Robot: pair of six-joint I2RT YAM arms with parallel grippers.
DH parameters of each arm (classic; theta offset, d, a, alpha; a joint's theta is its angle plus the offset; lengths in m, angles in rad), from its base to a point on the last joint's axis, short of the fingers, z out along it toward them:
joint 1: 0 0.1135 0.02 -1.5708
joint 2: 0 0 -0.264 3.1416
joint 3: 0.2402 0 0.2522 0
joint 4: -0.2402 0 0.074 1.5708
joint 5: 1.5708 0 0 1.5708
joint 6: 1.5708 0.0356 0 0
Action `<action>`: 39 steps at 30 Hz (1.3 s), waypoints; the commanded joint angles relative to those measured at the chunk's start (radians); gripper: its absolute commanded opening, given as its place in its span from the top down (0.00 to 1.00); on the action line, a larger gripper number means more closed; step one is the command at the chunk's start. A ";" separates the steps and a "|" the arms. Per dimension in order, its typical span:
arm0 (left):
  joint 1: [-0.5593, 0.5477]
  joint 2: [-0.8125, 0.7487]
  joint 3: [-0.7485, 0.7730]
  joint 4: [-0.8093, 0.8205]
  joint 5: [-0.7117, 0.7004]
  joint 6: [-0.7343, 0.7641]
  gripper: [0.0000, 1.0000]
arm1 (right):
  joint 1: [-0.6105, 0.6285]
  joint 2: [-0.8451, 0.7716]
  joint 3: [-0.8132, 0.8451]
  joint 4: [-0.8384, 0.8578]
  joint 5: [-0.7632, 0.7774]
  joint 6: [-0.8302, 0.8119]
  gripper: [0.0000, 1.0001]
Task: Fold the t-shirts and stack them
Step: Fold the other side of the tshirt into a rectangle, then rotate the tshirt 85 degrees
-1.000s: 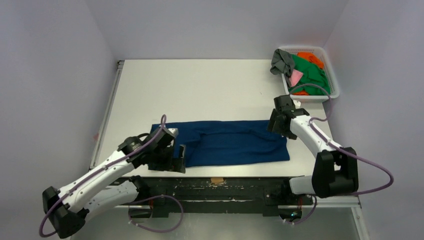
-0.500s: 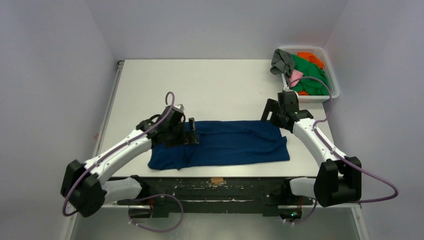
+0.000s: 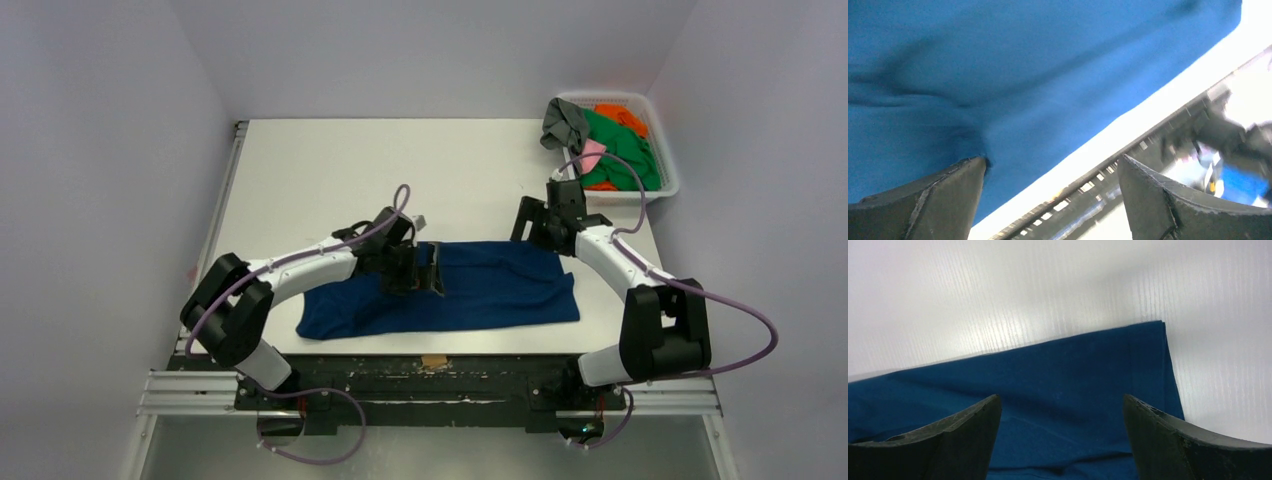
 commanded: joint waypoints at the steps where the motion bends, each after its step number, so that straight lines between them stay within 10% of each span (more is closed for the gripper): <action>1: -0.140 -0.041 0.080 0.040 0.316 0.148 0.00 | 0.001 -0.018 0.035 0.030 0.009 -0.019 0.12; 12: 0.010 -0.396 0.016 -0.178 0.056 0.120 0.00 | 0.004 0.098 0.074 0.063 -0.079 -0.046 0.12; 22: 0.274 -0.047 -0.051 0.056 0.034 -0.166 0.00 | 0.023 0.197 0.097 0.064 -0.105 -0.037 0.12; 34: 0.351 0.437 0.457 -0.171 -0.064 -0.119 0.00 | 0.023 0.257 0.107 0.067 -0.098 -0.032 0.12; 39: 0.398 0.704 0.913 -0.261 -0.002 -0.103 0.00 | 0.023 0.293 0.132 0.084 -0.086 -0.008 0.12</action>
